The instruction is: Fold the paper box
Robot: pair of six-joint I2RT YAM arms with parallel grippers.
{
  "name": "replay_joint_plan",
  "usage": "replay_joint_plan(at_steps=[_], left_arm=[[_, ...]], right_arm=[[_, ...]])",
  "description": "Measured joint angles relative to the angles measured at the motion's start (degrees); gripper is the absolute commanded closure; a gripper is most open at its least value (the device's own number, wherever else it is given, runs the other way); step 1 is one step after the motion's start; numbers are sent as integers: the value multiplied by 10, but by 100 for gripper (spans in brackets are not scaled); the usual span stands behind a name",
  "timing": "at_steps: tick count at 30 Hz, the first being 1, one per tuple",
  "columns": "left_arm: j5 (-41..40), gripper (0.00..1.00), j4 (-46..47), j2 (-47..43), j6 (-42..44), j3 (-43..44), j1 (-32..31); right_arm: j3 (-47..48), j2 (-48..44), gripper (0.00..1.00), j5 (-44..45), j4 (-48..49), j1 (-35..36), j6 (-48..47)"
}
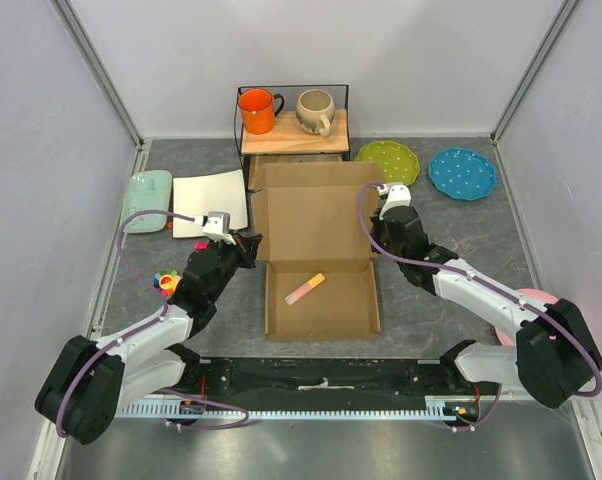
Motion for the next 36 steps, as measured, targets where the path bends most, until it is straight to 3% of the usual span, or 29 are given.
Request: replay_joint_plan(at_steps=[7, 8, 14, 17, 23, 28, 31, 32, 36], left_arm=[[1, 75, -54, -3, 1, 31, -2], [1, 68, -68, -3, 2, 42, -2], [0, 45, -144, -3, 20, 108, -2], [0, 39, -207, 7, 31, 155, -1], [38, 36, -350, 69, 35, 272, 21], [83, 37, -445, 100, 42, 310, 28], [104, 44, -482, 113, 49, 315, 30], [111, 52, -494, 120, 53, 317, 32], [129, 60, -522, 146, 64, 327, 38]], right_arm=[[1, 3, 100, 54, 0, 24, -10], [1, 2, 100, 59, 0, 28, -14], [0, 1, 100, 85, 3, 45, -28], [0, -3, 100, 91, 3, 51, -32], [0, -25, 100, 103, 1, 56, -38], [0, -37, 100, 106, -6, 59, -41], [0, -37, 100, 109, -6, 61, -42], [0, -37, 100, 109, -6, 61, -42], [-1, -37, 100, 113, -6, 63, -43]])
